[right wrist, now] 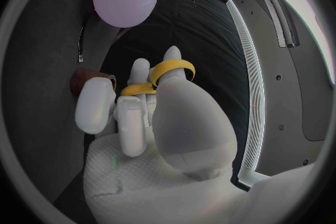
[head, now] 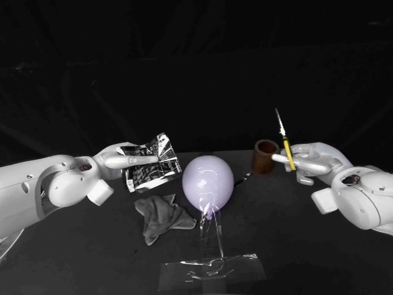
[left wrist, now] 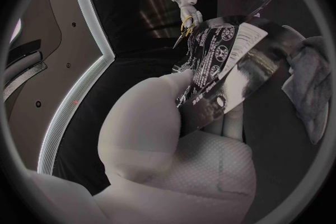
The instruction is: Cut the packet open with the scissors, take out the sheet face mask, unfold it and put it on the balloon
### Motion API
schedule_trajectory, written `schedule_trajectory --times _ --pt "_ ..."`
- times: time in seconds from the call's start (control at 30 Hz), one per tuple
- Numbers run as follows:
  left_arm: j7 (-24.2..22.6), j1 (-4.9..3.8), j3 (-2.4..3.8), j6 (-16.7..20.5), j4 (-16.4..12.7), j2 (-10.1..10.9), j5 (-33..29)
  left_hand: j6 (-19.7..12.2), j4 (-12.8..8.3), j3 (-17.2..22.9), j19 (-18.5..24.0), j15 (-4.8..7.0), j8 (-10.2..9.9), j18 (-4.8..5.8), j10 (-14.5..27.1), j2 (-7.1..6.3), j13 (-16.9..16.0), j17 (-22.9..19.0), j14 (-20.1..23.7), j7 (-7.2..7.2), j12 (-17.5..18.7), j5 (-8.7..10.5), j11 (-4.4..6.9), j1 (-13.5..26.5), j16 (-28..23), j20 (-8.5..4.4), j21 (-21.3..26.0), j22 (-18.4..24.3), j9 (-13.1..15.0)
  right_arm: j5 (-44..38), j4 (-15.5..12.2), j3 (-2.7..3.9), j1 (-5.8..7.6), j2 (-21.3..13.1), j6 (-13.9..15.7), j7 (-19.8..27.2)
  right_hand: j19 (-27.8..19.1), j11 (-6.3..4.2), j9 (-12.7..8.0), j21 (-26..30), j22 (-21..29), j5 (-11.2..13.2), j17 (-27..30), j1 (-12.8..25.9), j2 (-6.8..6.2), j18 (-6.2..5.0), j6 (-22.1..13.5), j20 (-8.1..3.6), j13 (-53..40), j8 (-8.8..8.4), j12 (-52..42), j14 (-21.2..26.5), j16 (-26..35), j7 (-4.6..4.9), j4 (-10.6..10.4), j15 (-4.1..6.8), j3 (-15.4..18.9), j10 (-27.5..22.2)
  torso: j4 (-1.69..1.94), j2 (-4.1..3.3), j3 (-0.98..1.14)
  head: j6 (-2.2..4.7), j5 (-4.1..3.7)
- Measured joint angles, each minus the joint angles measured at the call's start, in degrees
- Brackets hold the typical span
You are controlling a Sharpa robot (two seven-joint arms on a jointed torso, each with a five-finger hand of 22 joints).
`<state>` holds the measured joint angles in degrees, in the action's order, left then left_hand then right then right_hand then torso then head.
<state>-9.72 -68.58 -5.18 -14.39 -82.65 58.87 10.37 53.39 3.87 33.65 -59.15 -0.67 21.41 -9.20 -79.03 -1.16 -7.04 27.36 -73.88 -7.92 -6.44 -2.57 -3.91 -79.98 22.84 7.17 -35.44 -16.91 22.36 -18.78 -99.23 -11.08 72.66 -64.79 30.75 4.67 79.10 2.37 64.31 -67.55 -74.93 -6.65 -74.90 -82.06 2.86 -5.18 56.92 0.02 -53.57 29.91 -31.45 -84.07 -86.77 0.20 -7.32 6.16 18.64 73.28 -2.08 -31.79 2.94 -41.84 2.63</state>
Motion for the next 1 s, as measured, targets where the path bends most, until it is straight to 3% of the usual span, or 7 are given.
schedule_trajectory --times 0.1,0.2,0.43,0.63,0.83,0.87,1.0 --pt "-0.08 0.63 -0.51 -1.46 0.57 1.06 0.61 -0.08 -0.15 -0.15 0.20 -0.18 0.00 0.00 0.01 0.00 -0.05 0.06 0.18 -0.08 0.00 0.00 0.00 0.00 0.22 -0.20 0.00 -0.07 0.00 0.01 0.41 0.00 -0.38 0.38 0.04 0.01 0.00 0.00 0.00 0.00 -0.01 0.00 0.00 0.00 0.00 0.01 0.00 0.00 -0.05 0.00 0.00 0.00 0.00 0.00 0.00 0.00 0.00 0.00 0.09 0.23 -0.13 -1.09 1.87" --pt "-0.13 1.00 -0.96 -2.87 1.36 2.04 2.16 -0.08 -0.15 -0.15 0.20 -0.19 0.00 0.00 0.01 0.00 -0.05 0.08 0.18 -0.08 0.00 0.00 -0.01 0.00 0.23 -0.20 0.00 -0.07 0.00 0.02 0.83 0.00 -0.65 0.75 0.08 0.03 0.00 0.00 -0.01 0.00 -0.02 0.00 -0.01 -0.03 0.03 0.03 0.00 0.00 -0.44 0.00 0.00 -0.01 0.00 0.00 0.00 0.00 0.00 0.00 0.20 0.41 -0.27 -2.02 3.26" --pt "0.13 1.37 -2.00 -4.66 1.88 3.23 10.31 -0.09 -0.15 -0.15 0.20 -0.20 0.00 0.00 0.10 -0.01 -0.10 0.21 0.17 -0.08 0.00 0.00 -0.10 0.01 0.22 -0.20 0.00 -0.13 0.00 0.05 1.62 0.00 -1.11 1.67 0.12 0.11 -0.01 0.00 -0.01 0.01 -0.02 0.00 -0.05 -0.08 0.08 0.37 0.00 0.01 -0.44 0.00 0.00 -0.02 0.01 0.00 -0.01 -0.02 0.01 0.00 0.41 0.62 -0.47 -3.74 5.36" --pt "1.11 2.06 -2.72 -3.80 1.87 3.32 17.05 -0.10 -0.15 -0.15 0.40 0.02 -0.01 0.00 0.10 -0.08 -0.14 0.41 0.40 -0.07 0.00 0.00 -0.10 0.08 0.22 0.00 -0.23 -0.21 0.00 0.09 1.86 0.00 -1.33 2.20 0.13 0.20 -0.01 0.00 0.06 0.01 0.01 0.00 -0.05 -0.08 0.08 0.38 0.00 0.01 -0.44 0.00 0.00 0.12 0.03 0.00 -0.01 0.13 0.01 0.00 0.41 0.63 -0.46 -4.60 6.38" --pt "2.55 3.20 -2.99 0.95 2.24 2.71 20.56 -0.26 -0.06 -0.55 1.01 -0.37 -0.75 0.01 1.30 -0.92 -0.21 0.77 1.21 -0.22 0.54 0.01 -0.42 -0.43 0.45 0.16 -0.63 -0.52 0.01 0.13 1.93 0.00 -1.38 2.29 0.13 0.30 -0.02 0.00 0.06 0.02 0.03 0.00 -0.05 -0.08 0.08 0.39 0.00 0.01 -1.17 0.00 0.00 0.06 0.12 0.00 -0.01 0.20 0.01 0.00 0.32 0.61 -0.38 -4.95 6.81" --pt "2.77 3.30 -2.99 1.94 2.28 2.51 20.78 -0.55 0.10 -0.71 1.36 -0.37 -1.17 0.01 1.99 -1.06 -0.17 0.97 1.22 -0.51 0.97 0.00 -0.50 -0.28 0.62 0.13 -0.63 -0.60 2.10 0.14 1.93 0.01 -1.39 2.29 0.13 0.32 -0.02 0.00 0.06 0.02 0.03 0.00 -0.05 -0.08 0.08 0.39 -0.01 0.01 -1.17 0.00 0.00 0.06 0.12 0.00 -0.01 0.20 0.01 0.00 0.32 0.60 -0.37 -4.97 6.81" --pt "3.73 3.68 -3.01 6.40 2.24 1.65 21.22 -0.94 0.25 -0.86 1.44 -0.57 -1.71 0.02 2.66 -1.33 -0.01 1.30 1.45 -0.87 1.34 0.00 -0.81 -0.45 0.83 0.21 -0.89 -0.74 3.73 0.15 1.84 0.01 -1.40 2.26 0.13 0.38 -0.02 0.00 0.05 0.03 0.02 0.00 -0.03 -0.08 0.08 0.40 -0.01 0.01 -1.18 0.00 0.00 0.06 0.12 0.00 -0.01 0.20 0.02 0.00 0.31 0.57 -0.37 -5.06 6.73"
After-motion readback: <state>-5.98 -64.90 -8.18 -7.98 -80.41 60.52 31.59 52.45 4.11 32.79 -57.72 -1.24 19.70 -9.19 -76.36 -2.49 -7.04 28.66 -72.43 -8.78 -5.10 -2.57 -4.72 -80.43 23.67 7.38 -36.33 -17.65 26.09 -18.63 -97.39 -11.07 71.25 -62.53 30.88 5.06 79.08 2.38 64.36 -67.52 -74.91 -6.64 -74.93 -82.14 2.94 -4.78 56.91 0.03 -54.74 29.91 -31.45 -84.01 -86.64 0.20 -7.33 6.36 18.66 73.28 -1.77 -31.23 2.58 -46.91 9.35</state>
